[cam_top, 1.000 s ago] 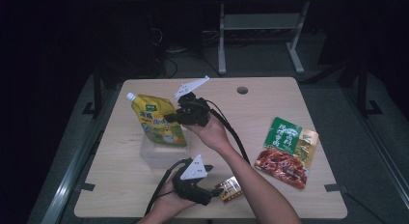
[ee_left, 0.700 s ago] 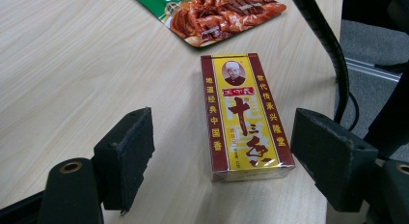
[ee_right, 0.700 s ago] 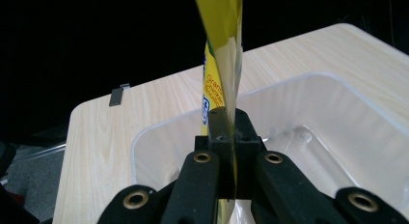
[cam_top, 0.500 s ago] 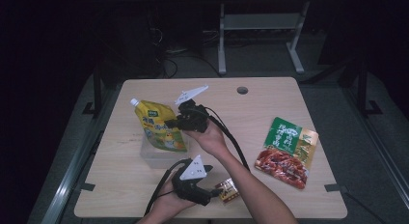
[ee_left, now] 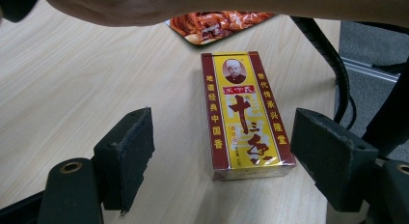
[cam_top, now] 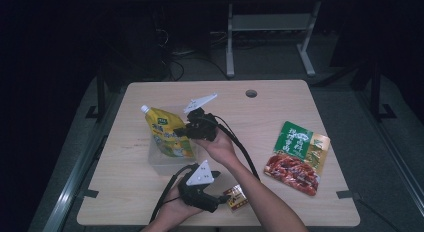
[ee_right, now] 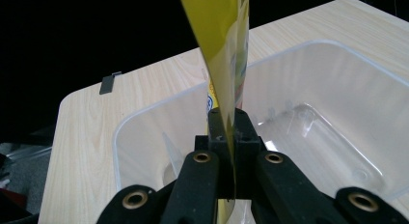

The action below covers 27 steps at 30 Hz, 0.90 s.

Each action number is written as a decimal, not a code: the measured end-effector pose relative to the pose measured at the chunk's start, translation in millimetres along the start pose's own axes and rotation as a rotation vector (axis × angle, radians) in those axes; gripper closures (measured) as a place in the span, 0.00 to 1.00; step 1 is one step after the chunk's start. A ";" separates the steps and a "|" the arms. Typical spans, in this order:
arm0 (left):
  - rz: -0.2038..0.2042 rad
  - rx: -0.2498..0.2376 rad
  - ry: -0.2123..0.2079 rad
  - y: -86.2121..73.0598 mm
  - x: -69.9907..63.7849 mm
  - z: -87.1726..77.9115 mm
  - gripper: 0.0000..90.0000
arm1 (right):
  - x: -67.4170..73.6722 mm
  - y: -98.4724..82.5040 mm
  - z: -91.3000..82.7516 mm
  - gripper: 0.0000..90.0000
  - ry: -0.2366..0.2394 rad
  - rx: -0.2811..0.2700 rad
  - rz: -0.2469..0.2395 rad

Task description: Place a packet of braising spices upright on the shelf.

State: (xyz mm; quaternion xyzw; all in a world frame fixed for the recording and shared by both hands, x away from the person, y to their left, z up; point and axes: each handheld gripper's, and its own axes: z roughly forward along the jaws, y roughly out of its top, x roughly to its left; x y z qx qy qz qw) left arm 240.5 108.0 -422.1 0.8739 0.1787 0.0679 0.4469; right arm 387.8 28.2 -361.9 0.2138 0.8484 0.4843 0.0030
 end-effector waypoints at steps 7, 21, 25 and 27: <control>0.002 0.005 -0.001 0.1 -0.5 1.0 0.25 | -0.3 -4.4 -1.4 0.99 -0.002 0.008 -0.004; 0.001 0.008 -0.009 -0.2 -2.4 1.1 0.25 | -2.2 -17.0 -4.4 1.00 -0.003 0.010 0.020; 0.002 0.007 -0.011 -0.3 -2.9 0.5 0.25 | 0.1 -18.8 -4.4 1.00 -0.005 0.001 0.024; 0.006 0.011 -0.011 -0.4 -2.4 -0.3 0.25 | 2.0 -19.0 -4.5 0.99 -0.013 0.001 0.025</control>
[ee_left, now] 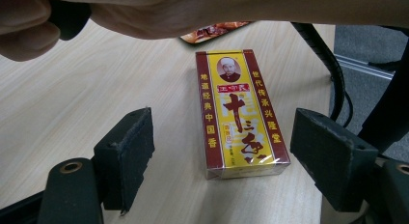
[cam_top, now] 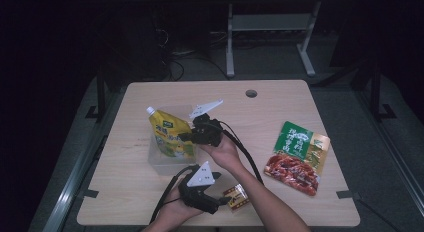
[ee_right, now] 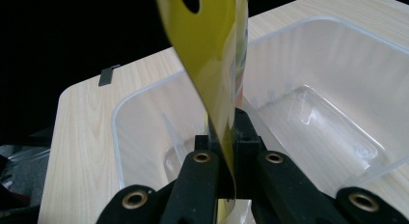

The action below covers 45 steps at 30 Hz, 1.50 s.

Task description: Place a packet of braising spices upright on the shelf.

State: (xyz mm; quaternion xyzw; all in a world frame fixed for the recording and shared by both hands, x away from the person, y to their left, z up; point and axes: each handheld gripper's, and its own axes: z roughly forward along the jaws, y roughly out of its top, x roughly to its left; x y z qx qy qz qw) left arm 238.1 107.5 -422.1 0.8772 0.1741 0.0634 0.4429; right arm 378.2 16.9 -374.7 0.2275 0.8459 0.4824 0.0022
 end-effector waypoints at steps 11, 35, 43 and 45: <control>0.004 0.006 0.000 -0.3 1.0 1.2 0.25 | -8.0 -1.7 -2.1 0.99 -0.022 -0.006 0.052; -0.010 0.044 0.013 -1.3 0.2 7.8 0.22 | -12.8 -13.5 -58.8 0.60 -0.079 0.011 0.053; -0.014 0.079 -0.007 -2.2 -1.6 15.8 0.21 | -13.2 -31.7 -89.2 0.54 -0.115 0.032 0.062; -0.010 0.089 -0.004 -2.6 -2.1 18.5 0.21 | -13.0 -36.4 -97.7 0.54 -0.128 0.024 0.063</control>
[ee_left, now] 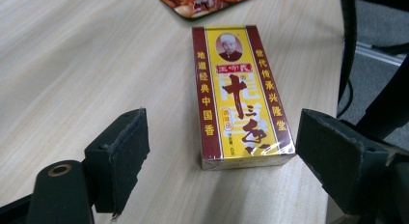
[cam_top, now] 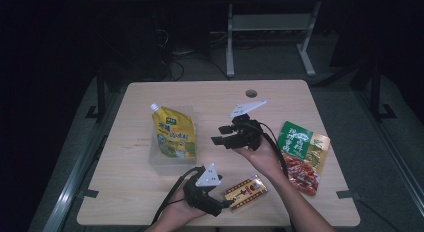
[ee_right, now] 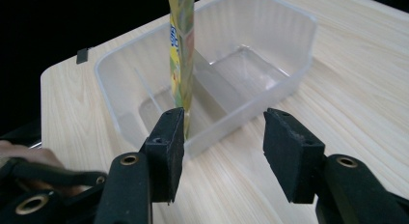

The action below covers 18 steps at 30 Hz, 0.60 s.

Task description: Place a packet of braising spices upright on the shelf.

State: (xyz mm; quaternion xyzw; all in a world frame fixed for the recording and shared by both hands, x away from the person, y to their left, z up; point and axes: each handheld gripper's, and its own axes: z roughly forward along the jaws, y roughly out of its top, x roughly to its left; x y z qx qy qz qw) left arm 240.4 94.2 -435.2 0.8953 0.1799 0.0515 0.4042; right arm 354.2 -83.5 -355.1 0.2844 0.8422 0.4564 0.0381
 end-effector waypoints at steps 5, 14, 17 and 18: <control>0.007 0.028 -0.002 0.5 -2.9 7.1 0.20 | -3.8 -13.6 -16.1 0.50 -0.027 0.012 0.012; 0.028 0.071 -0.011 -0.7 -12.0 19.3 0.18 | -8.6 -39.8 -37.7 0.45 -0.057 0.009 0.035; 0.040 0.078 -0.001 -0.2 -12.6 21.5 0.18 | -9.6 -49.3 -41.7 0.42 -0.065 0.015 0.047; 0.041 0.079 -0.001 -0.2 -13.3 22.7 0.18 | -9.6 -52.7 -43.0 0.42 -0.068 0.014 0.054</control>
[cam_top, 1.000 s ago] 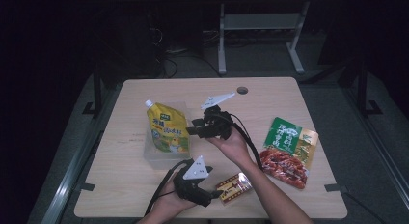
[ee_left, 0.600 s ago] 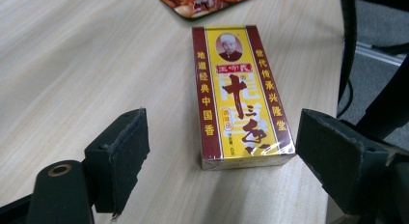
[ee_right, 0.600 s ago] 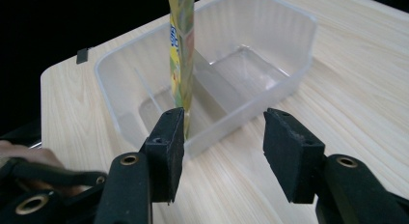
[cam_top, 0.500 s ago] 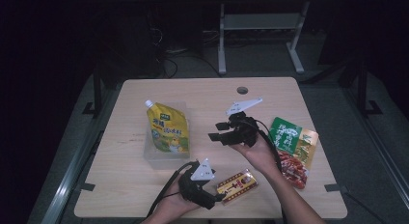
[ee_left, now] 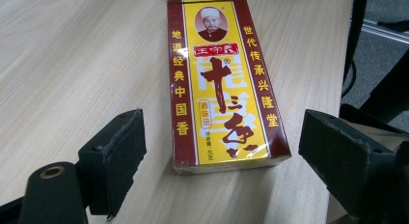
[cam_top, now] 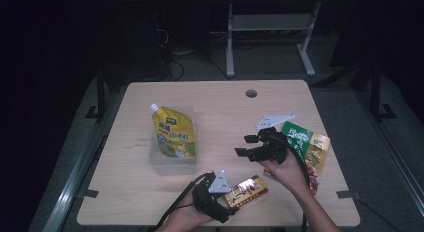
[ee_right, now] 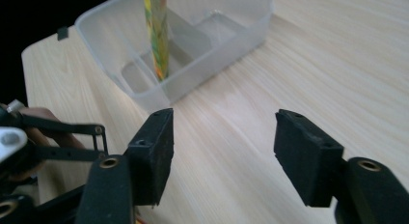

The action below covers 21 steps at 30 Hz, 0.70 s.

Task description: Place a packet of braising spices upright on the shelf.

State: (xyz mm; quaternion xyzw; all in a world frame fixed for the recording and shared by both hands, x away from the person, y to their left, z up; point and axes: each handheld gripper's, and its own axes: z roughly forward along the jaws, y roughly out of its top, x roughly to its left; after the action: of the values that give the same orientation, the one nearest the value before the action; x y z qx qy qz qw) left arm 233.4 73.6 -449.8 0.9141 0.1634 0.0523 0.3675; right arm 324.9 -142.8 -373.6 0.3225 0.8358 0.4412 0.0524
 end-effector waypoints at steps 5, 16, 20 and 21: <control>0.014 0.018 0.007 0.0 -3.8 6.9 0.18 | -1.5 -14.8 -5.7 0.41 -0.018 -0.001 0.019; 0.038 0.056 0.016 0.3 -5.0 13.3 0.29 | -3.9 -37.9 -12.7 0.39 -0.045 -0.028 0.048; 0.034 0.060 0.016 0.3 -4.7 13.4 0.31 | -6.0 -42.9 -15.0 0.38 -0.047 -0.028 0.082; 0.037 0.062 0.019 0.3 -4.5 13.2 0.32 | -7.1 -43.8 -15.3 0.37 -0.049 -0.030 0.081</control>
State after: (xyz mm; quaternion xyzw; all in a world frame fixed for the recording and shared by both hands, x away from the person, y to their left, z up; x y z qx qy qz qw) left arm 232.1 63.2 -459.0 0.9274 0.1515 0.0626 0.3362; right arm 303.2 -175.3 -399.6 0.3660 0.8138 0.4474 0.0600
